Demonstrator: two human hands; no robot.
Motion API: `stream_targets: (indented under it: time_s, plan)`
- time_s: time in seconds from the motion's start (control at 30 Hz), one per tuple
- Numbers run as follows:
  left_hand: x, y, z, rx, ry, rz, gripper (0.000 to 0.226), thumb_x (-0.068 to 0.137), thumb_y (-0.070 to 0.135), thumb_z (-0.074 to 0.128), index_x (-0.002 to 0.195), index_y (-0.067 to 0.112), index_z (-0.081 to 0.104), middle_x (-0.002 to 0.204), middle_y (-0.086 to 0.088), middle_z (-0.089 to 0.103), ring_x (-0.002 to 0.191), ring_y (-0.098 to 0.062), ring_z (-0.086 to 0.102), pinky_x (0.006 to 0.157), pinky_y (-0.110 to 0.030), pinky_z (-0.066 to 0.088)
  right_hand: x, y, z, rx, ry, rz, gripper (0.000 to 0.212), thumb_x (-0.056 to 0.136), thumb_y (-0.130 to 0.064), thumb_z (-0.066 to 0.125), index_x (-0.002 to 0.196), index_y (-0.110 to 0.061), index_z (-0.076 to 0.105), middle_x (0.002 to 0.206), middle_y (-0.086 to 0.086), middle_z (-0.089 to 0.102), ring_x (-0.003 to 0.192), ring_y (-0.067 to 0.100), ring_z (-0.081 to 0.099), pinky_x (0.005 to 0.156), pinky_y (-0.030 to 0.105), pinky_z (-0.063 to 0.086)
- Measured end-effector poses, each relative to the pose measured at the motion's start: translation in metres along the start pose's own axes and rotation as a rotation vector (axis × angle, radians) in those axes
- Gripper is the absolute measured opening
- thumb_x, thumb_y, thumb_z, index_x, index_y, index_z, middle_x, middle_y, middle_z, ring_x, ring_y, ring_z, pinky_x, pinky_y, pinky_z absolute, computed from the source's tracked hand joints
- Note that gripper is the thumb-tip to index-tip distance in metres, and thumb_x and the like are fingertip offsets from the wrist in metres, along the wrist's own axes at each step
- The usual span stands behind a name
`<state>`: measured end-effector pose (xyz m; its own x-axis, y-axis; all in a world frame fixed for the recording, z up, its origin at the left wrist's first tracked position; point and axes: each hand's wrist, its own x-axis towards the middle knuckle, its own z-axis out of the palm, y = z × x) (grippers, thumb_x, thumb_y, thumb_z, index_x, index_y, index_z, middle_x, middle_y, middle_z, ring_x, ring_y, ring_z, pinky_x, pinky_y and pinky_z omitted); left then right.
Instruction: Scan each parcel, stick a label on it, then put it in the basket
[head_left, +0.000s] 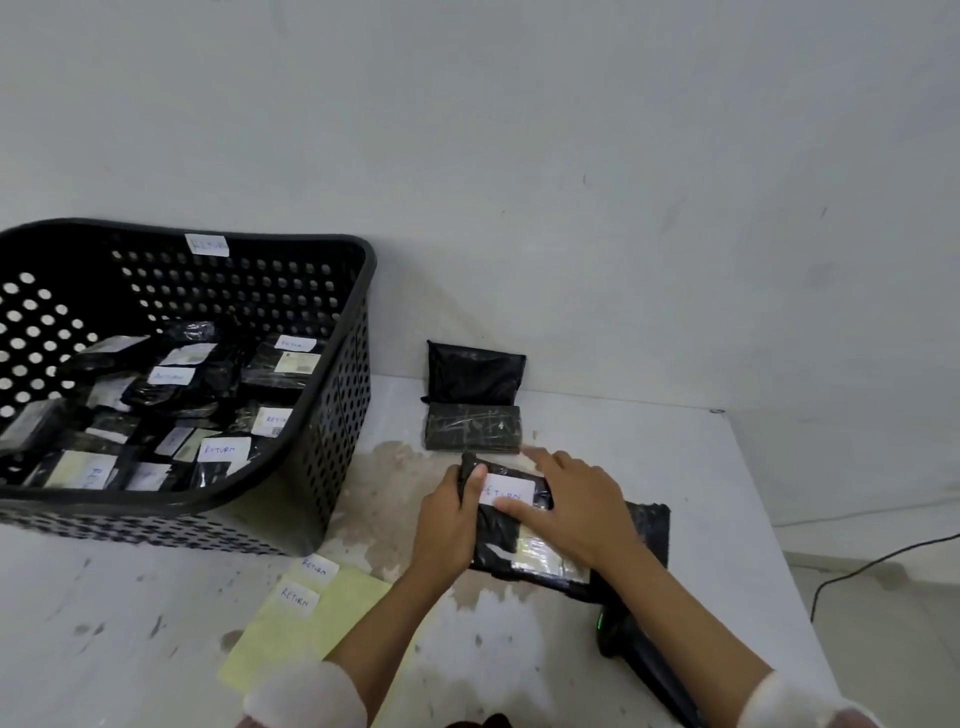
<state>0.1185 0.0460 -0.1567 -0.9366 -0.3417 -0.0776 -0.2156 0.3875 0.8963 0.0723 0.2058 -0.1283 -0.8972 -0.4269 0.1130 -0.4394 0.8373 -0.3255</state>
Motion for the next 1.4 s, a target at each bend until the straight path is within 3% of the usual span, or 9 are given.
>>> stream_targets:
  time_s: [0.07, 0.17, 0.37, 0.53, 0.7, 0.8, 0.93, 1.23, 1.4]
  plan:
    - [-0.005, 0.008, 0.001, -0.038, 0.001, 0.025, 0.033, 0.097, 0.047, 0.038, 0.094, 0.02, 0.058, 0.077, 0.004, 0.066, 0.067, 0.004, 0.062, 0.055, -0.006, 0.044, -0.001, -0.002, -0.004, -0.084, 0.085, 0.032, 0.073, 0.072, -0.091, 0.013, 0.083, -0.032, 0.053, 0.068, -0.012, 0.057, 0.062, 0.005, 0.054, 0.055, 0.023, 0.033]
    - [-0.011, 0.014, -0.004, -0.068, -0.002, 0.026, 0.038, 0.097, 0.05, 0.033, 0.093, 0.021, 0.058, 0.078, 0.002, 0.067, 0.069, -0.004, 0.064, 0.056, -0.012, 0.048, -0.004, -0.009, -0.01, -0.147, 0.106, 0.021, 0.073, 0.078, -0.086, 0.003, 0.069, -0.026, 0.044, 0.053, -0.007, 0.047, 0.047, 0.006, 0.045, 0.047, 0.024, 0.029]
    - [-0.011, 0.042, -0.036, -0.191, 0.031, -0.042, 0.048, 0.096, 0.056, 0.024, 0.077, 0.028, 0.058, 0.07, 0.005, 0.065, 0.065, -0.001, 0.063, 0.051, -0.006, 0.043, 0.002, -0.03, -0.033, -0.092, 0.139, 0.036, 0.066, 0.084, -0.075, 0.0, 0.072, -0.028, 0.045, 0.057, -0.008, 0.054, 0.049, 0.004, 0.05, 0.047, 0.021, 0.034]
    - [-0.01, 0.082, -0.086, -0.545, 0.048, 0.013, 0.043, 0.094, 0.061, 0.029, 0.109, 0.032, 0.057, 0.105, -0.004, 0.069, 0.093, -0.019, 0.069, 0.086, -0.038, 0.057, 0.033, -0.067, -0.074, 0.136, 0.222, 0.211, 0.062, 0.09, -0.067, 0.004, 0.082, -0.028, 0.051, 0.066, -0.011, 0.054, 0.06, 0.005, 0.051, 0.053, 0.024, 0.032]
    - [-0.029, 0.088, -0.117, -0.441, -0.069, 0.19, 0.047, 0.079, 0.064, 0.057, 0.119, 0.06, 0.033, 0.111, 0.032, 0.06, 0.104, 0.01, 0.06, 0.088, -0.021, 0.051, 0.079, -0.132, -0.104, 0.722, 0.18, 0.172, 0.053, 0.1, -0.054, 0.015, 0.116, -0.021, 0.052, 0.099, -0.002, 0.06, 0.095, 0.018, 0.057, 0.083, 0.036, 0.045]
    - [-0.021, 0.086, -0.162, -0.403, 0.089, 0.253, 0.056, 0.089, 0.049, 0.056, 0.138, 0.049, 0.029, 0.117, 0.032, 0.058, 0.112, 0.005, 0.057, 0.1, -0.032, 0.048, 0.103, -0.18, -0.104, 0.956, 0.08, 0.139, 0.045, 0.1, -0.053, 0.018, 0.117, -0.023, 0.048, 0.104, -0.003, 0.061, 0.097, 0.012, 0.06, 0.081, 0.033, 0.05]
    - [0.004, 0.082, -0.262, -0.32, 0.224, 0.281, 0.059, 0.087, 0.061, 0.041, 0.142, 0.046, 0.027, 0.113, 0.027, 0.061, 0.097, 0.005, 0.065, 0.078, -0.022, 0.058, 0.137, -0.237, -0.093, 1.137, 0.152, 0.091, 0.038, 0.101, -0.051, 0.024, 0.115, -0.027, 0.05, 0.111, -0.005, 0.061, 0.1, 0.01, 0.059, 0.08, 0.029, 0.048]
    - [0.114, -0.005, -0.434, 0.184, 0.111, 0.017, 0.056, 0.1, 0.048, 0.027, 0.148, 0.018, 0.031, 0.147, -0.005, 0.042, 0.134, -0.023, 0.041, 0.111, -0.035, 0.031, 0.165, -0.297, 0.024, -0.239, -0.013, 0.119, 0.052, 0.101, -0.05, 0.02, 0.135, -0.021, 0.048, 0.148, 0.008, 0.038, 0.143, 0.03, 0.022, 0.117, 0.051, 0.006]
    - [0.16, -0.07, -0.447, 0.212, -0.339, -0.416, 0.052, 0.102, 0.037, 0.035, 0.144, 0.007, 0.032, 0.141, -0.013, 0.046, 0.123, -0.027, 0.05, 0.092, -0.029, 0.043, 0.168, -0.294, 0.028, -0.262, 0.094, 0.188, 0.049, 0.101, -0.049, 0.021, 0.122, -0.021, 0.055, 0.132, 0.003, 0.053, 0.128, 0.026, 0.041, 0.115, 0.053, 0.014]
